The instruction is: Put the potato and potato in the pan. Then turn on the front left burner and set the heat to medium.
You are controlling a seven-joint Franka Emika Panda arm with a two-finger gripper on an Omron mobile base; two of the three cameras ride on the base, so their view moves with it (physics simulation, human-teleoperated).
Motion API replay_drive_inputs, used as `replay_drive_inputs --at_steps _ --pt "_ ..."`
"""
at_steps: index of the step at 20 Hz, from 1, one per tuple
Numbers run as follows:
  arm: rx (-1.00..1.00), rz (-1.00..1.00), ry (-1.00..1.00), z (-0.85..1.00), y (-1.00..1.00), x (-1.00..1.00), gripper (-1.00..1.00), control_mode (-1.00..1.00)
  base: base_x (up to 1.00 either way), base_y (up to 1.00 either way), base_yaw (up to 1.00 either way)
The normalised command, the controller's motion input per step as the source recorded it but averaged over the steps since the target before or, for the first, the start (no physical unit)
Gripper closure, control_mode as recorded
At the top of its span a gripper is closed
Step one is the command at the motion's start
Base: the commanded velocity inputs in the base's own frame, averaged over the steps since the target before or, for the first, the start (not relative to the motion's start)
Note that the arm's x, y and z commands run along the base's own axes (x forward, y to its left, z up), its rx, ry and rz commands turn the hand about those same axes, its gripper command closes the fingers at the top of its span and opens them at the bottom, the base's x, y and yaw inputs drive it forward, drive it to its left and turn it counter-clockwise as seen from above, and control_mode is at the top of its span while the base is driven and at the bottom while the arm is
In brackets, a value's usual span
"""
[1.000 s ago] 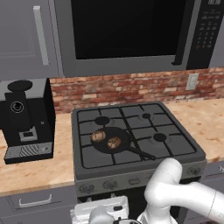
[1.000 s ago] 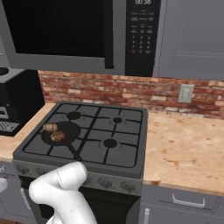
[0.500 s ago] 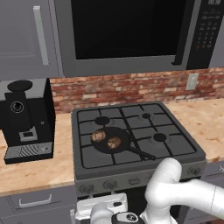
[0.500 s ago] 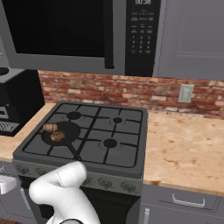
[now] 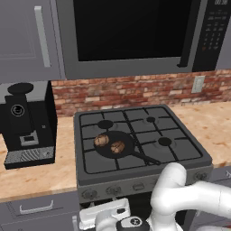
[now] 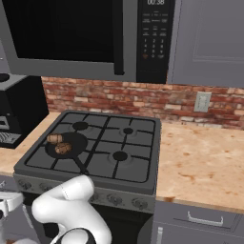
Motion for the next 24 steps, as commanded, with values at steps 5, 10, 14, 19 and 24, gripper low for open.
replay_drive_inputs --at_steps 5,10,14,19,24 --pt "0.0 0.13 -0.01 -0.14 0.0 0.28 -1.0 -1.0 0.0 0.0 0.0" --pt "0.0 0.01 0.0 -0.02 0.0 0.38 -1.0 -1.0 0.0 0.0 0.0" --pt "0.0 0.0 0.0 -0.03 0.0 0.38 -1.0 -1.0 0.0 0.0 0.0" --pt "0.01 0.0 0.0 -0.12 0.02 0.06 -1.0 -1.0 0.0 0.0 0.0" --pt "0.02 0.0 -0.01 -0.29 0.04 -0.02 -1.0 -1.0 0.0 0.0 0.0"
